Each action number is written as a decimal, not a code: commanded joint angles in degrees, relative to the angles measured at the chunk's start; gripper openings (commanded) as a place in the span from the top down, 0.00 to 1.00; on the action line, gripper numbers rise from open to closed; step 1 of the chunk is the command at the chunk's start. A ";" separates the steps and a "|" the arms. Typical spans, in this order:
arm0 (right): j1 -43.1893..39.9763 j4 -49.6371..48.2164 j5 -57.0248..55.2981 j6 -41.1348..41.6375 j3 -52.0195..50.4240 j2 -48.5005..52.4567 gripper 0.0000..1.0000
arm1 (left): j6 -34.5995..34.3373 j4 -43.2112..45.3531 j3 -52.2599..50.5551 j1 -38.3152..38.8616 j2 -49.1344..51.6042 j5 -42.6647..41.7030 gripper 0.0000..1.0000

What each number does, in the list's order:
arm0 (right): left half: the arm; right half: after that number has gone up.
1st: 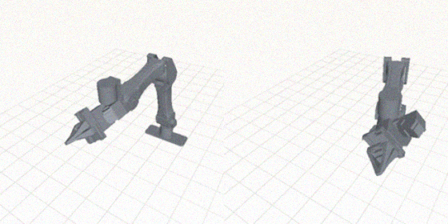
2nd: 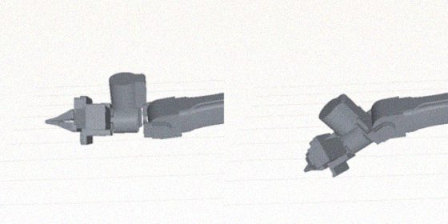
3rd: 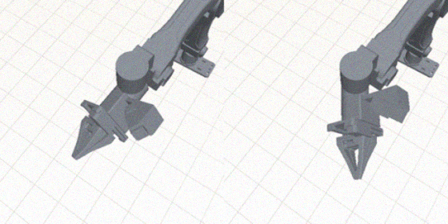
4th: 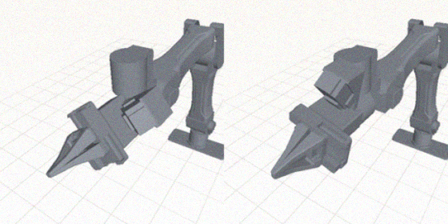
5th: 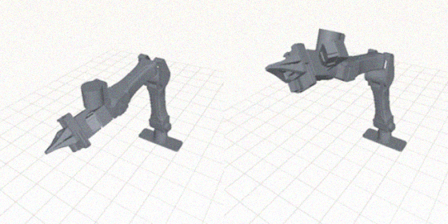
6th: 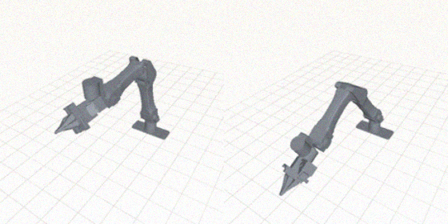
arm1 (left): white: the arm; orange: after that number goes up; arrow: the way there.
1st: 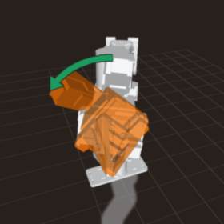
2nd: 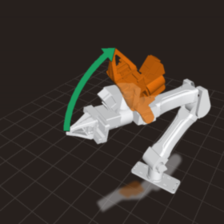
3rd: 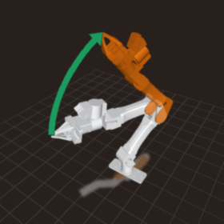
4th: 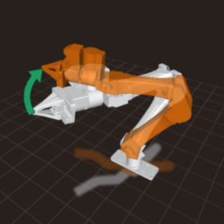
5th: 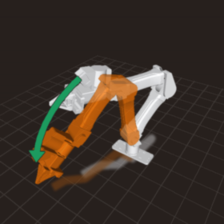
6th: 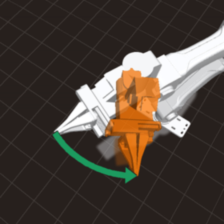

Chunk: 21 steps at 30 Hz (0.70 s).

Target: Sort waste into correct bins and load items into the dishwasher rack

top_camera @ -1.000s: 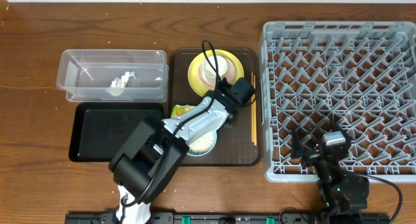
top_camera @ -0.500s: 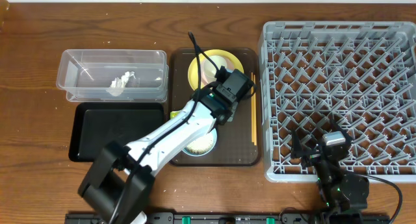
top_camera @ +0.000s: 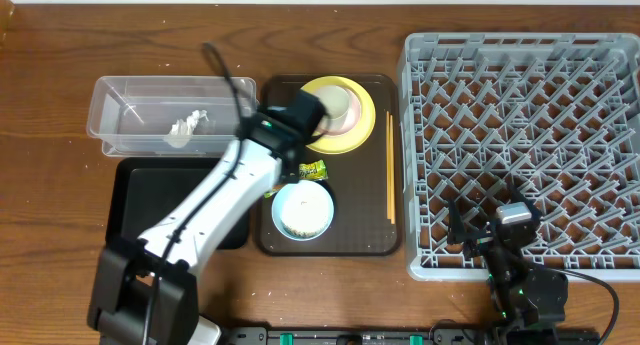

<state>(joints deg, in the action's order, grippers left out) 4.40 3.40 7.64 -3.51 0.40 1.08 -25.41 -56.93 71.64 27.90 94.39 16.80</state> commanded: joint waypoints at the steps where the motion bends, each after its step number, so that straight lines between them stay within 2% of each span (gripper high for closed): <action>1: -0.26 0.24 -0.33 0.24 -0.09 0.07 0.01 | -3.43 -3.63 -0.20 -3.61 -0.42 -7.69 0.91; 6: -0.26 0.26 -0.33 0.24 -0.09 0.07 0.01 | -3.41 -5.51 -2.12 -5.18 -0.42 -10.36 0.91; 12: -0.26 0.24 -0.33 0.24 -0.09 0.04 0.01 | -3.39 1.07 -8.31 -4.96 -0.42 -11.85 0.91; 21: -0.26 0.26 -0.33 0.24 -0.09 0.07 0.01 | -2.36 8.66 -14.34 -4.96 -0.42 -23.56 0.91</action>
<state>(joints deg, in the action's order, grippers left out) 4.40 3.42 7.64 -3.51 0.40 1.08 -28.49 -48.90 58.54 22.98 94.39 -0.89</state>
